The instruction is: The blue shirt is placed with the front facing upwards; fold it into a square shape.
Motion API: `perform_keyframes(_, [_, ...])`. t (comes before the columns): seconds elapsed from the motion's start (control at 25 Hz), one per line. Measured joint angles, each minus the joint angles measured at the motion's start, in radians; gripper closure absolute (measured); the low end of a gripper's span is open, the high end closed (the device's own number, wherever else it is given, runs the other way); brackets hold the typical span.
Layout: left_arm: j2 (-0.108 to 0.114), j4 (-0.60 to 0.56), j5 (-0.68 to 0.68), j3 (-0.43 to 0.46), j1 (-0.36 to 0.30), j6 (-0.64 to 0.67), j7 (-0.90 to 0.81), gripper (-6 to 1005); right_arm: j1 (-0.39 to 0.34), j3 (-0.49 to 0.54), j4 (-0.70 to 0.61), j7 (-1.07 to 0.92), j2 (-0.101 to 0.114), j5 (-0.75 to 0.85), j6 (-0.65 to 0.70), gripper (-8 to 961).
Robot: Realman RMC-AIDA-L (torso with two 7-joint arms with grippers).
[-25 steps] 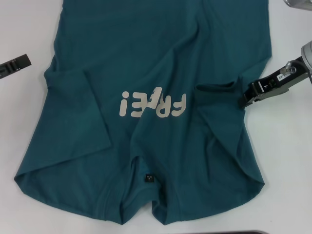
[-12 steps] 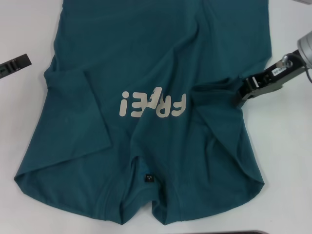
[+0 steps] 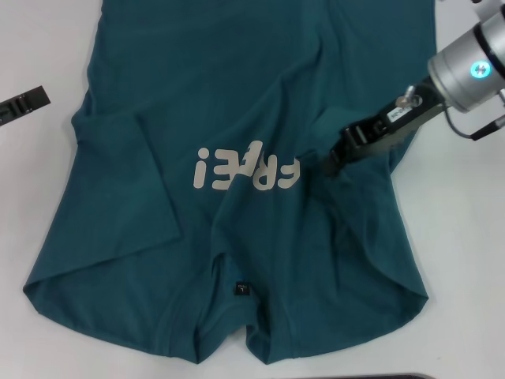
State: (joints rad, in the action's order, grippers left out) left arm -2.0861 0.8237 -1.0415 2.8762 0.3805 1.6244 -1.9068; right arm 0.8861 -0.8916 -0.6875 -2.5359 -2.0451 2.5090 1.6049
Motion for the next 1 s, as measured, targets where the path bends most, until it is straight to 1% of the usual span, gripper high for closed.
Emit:
perform_keyframes(0.08, [0.0, 0.0, 0.0, 0.0, 0.0, -0.004, 0.0, 296, 0.005, -0.004, 0.001, -0.001, -0.01, 0.0, -0.005, 916])
perform_keyframes(0.16, [0.0, 0.0, 0.0, 0.0, 0.001, -0.009, 0.0, 296, 0.007, 0.006, 0.013, 0.0, -0.013, -0.013, -0.011, 905])
perform_keyframes(0.2, [0.0, 0.0, 0.0, 0.0, 0.001, -0.01, 0.0, 296, 0.006, 0.014, 0.025, 0.004, -0.008, -0.037, -0.012, 900])
perform_keyframes(0.24, [0.0, 0.0, 0.0, 0.0, 0.002, -0.011, 0.0, 296, 0.006, 0.014, 0.025, 0.004, -0.008, -0.037, -0.012, 895])
perform_keyframes(0.4, [0.001, -0.001, 0.0, 0.0, 0.002, -0.022, 0.0, 297, -0.014, 0.022, 0.047, 0.037, 0.009, -0.112, -0.012, 873])
perform_keyframes(0.52, [0.002, -0.001, 0.0, 0.0, 0.001, -0.025, 0.0, 297, -0.041, 0.03, 0.044, 0.115, 0.026, -0.163, -0.005, 857])
perform_keyframes(0.6, [0.004, -0.001, 0.0, 0.0, 0.002, -0.025, -0.001, 296, -0.069, 0.05, 0.042, 0.196, 0.036, -0.211, 0.008, 800])
perform_keyframes(0.64, [0.006, -0.001, 0.0, 0.0, 0.001, -0.025, -0.003, 296, -0.085, 0.065, 0.042, 0.238, 0.043, -0.238, 0.015, 772])
perform_keyframes(0.76, [0.012, -0.002, 0.0, 0.0, 0.0, -0.024, -0.01, 296, -0.165, 0.147, 0.041, 0.405, 0.063, -0.355, 0.039, 686])
perform_keyframes(0.8, [0.018, -0.002, 0.0, -0.001, -0.001, -0.025, -0.008, 296, -0.2, 0.182, 0.04, 0.486, 0.067, -0.409, 0.049, 658])
perform_keyframes(0.84, [0.018, -0.002, 0.0, -0.001, -0.001, -0.025, -0.008, 296, -0.242, 0.215, 0.04, 0.571, 0.07, -0.461, 0.059, 629])
perform_keyframes(0.92, [0.026, -0.002, 0.0, -0.007, -0.003, -0.015, 0.0, 297, -0.323, 0.279, 0.039, 0.756, 0.066, -0.578, 0.065, 557])
perform_keyframes(1.0, [0.038, -0.003, 0.004, -0.021, -0.006, 0.012, 0.006, 297, -0.392, 0.316, 0.039, 0.877, 0.062, -0.657, 0.071, 485])
